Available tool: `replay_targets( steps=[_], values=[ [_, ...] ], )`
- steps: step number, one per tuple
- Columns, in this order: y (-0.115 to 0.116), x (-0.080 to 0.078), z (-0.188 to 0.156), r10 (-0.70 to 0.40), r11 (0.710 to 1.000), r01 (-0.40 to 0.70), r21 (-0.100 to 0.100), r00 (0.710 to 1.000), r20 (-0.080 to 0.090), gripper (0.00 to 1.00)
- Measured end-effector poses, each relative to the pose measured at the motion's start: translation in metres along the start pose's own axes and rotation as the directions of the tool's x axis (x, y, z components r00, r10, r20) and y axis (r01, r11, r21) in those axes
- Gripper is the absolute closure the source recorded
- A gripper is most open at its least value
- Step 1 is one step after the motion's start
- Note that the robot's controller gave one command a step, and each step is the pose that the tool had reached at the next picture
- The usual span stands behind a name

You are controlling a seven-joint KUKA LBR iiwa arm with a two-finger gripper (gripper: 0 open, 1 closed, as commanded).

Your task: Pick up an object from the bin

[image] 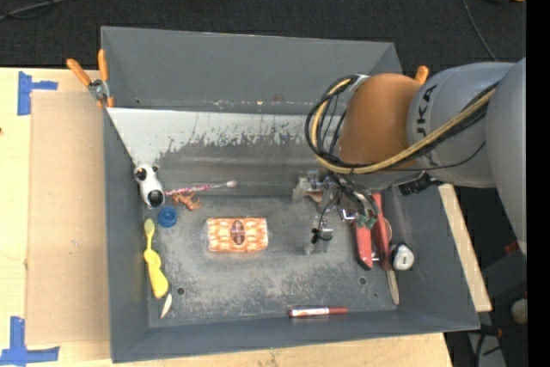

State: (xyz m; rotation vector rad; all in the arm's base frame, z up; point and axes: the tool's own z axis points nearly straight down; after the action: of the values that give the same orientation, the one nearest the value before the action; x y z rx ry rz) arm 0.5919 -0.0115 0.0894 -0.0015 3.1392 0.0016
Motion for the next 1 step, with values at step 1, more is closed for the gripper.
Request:
replay_targets(
  steps=[1],
  values=[
    [0.0203, 0.0171, -0.0305, 0.052, 0.999, -0.052, 0.001, 0.999, -0.005, 0.00]
  ],
)
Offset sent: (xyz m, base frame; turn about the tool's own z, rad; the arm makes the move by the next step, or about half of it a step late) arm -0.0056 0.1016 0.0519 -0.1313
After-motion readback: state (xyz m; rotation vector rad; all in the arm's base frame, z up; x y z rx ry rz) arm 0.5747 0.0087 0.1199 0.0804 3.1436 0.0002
